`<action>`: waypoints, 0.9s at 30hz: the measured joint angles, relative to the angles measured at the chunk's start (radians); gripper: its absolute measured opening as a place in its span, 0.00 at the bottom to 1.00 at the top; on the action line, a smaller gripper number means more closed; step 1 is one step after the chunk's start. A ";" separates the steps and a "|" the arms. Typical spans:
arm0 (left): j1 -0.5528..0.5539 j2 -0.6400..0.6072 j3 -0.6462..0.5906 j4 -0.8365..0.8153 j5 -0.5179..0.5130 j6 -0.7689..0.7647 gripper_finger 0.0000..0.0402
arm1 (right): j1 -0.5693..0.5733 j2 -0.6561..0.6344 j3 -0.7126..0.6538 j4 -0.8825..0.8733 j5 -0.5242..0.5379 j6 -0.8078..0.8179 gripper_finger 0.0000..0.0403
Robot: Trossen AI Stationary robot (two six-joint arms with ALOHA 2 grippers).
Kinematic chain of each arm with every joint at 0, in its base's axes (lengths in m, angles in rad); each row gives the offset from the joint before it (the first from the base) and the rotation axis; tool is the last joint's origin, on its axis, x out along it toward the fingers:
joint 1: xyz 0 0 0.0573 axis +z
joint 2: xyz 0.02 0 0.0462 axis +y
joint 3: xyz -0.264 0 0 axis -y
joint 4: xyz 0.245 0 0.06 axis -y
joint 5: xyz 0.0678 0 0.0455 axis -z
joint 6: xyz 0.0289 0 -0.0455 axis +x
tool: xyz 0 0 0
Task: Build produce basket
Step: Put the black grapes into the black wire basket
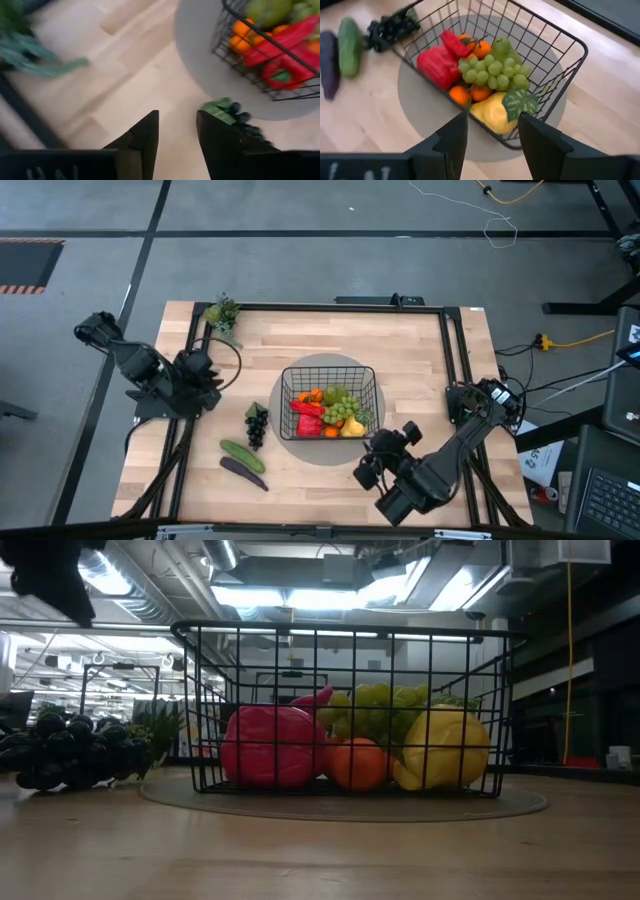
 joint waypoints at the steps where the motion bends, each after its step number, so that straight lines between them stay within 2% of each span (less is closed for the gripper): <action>1: 0.004 -0.032 -0.034 0.047 0.006 0.000 0.32 | -0.004 0.000 0.000 0.000 0.001 0.000 0.43; 4: 0.005 -0.103 -0.130 0.199 0.014 0.009 0.32 | -0.020 0.000 0.000 0.000 0.003 -0.030 0.43; 8: 0.007 -0.135 -0.202 0.314 -0.031 0.068 0.32 | -0.068 -0.001 0.000 0.001 0.014 -0.222 0.43; 14: 0.028 -0.131 -0.214 0.392 -0.062 0.072 0.32 | -0.185 -0.003 0.000 0.001 0.142 -0.564 0.43; 18: 0.045 -0.125 -0.214 0.454 -0.063 0.125 0.32 | -0.302 -0.031 0.000 0.001 0.170 -0.770 0.42; 22: 0.054 -0.126 -0.214 0.474 -0.067 0.139 0.32 | -0.417 -0.122 -0.042 0.001 0.171 -0.937 0.39; 25: 0.054 -0.125 -0.214 0.474 -0.067 0.138 0.32 | -0.502 -0.262 -0.166 0.002 0.169 -0.959 0.36; 27: 0.054 -0.125 -0.214 0.475 -0.069 0.135 0.32 | -0.551 -0.378 -0.288 -0.002 0.153 -0.908 0.35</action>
